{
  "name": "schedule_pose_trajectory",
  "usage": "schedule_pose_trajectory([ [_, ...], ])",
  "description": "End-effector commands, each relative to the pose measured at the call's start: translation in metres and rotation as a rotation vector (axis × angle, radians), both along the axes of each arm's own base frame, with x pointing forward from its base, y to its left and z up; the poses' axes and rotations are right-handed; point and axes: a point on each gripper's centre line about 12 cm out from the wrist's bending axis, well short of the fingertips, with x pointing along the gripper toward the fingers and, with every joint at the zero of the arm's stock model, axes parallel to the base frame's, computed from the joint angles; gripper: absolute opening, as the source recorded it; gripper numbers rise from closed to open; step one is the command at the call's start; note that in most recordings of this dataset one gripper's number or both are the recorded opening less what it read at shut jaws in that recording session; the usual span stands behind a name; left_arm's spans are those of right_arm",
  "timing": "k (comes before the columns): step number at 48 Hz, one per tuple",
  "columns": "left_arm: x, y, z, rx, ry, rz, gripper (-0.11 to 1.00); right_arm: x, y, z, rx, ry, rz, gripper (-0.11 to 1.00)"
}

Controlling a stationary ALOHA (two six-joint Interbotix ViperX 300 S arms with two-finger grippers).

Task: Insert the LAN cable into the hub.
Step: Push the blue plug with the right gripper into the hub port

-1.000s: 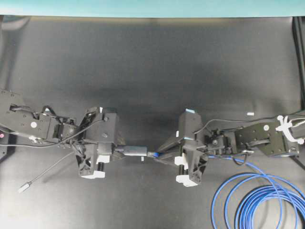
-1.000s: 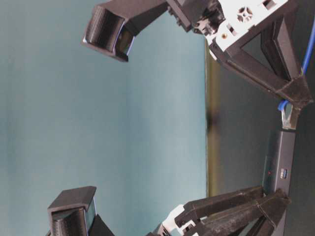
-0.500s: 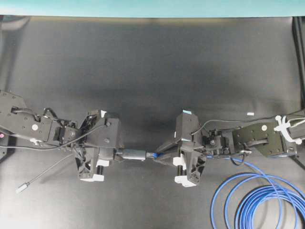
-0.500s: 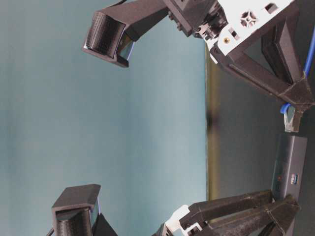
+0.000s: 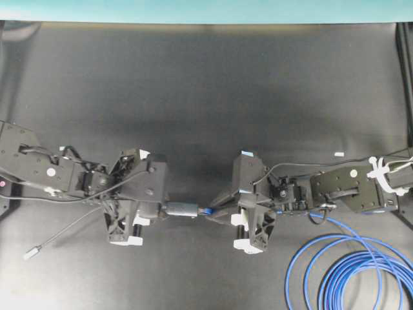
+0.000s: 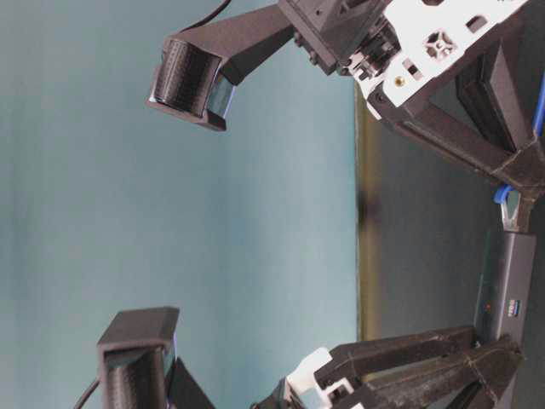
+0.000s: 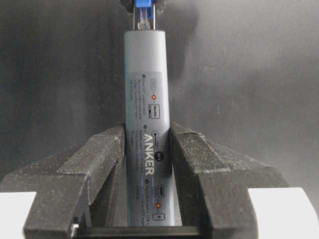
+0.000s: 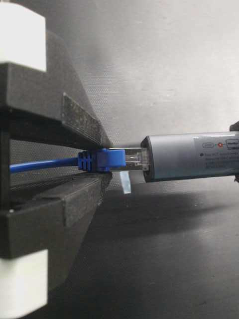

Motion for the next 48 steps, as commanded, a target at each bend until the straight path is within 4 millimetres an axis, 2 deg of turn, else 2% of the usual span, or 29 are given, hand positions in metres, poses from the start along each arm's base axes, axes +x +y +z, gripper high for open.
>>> schedule_pose_trajectory([
  [1,0.009,0.000,0.010,0.000,-0.035,0.000,0.28,-0.003,0.037,0.007,-0.005,-0.029,0.100,0.13],
  [22,0.021,-0.002,0.015,0.024,-0.004,-0.016,0.28,-0.001,0.034,0.009,0.022,-0.034,0.069,0.13],
  [35,0.033,0.001,0.022,0.028,-0.049,-0.012,0.28,0.007,0.035,0.013,0.033,-0.049,0.060,0.13],
  [48,0.022,0.006,0.022,0.006,-0.122,0.005,0.28,0.001,0.032,0.016,0.048,-0.103,0.040,0.14],
])
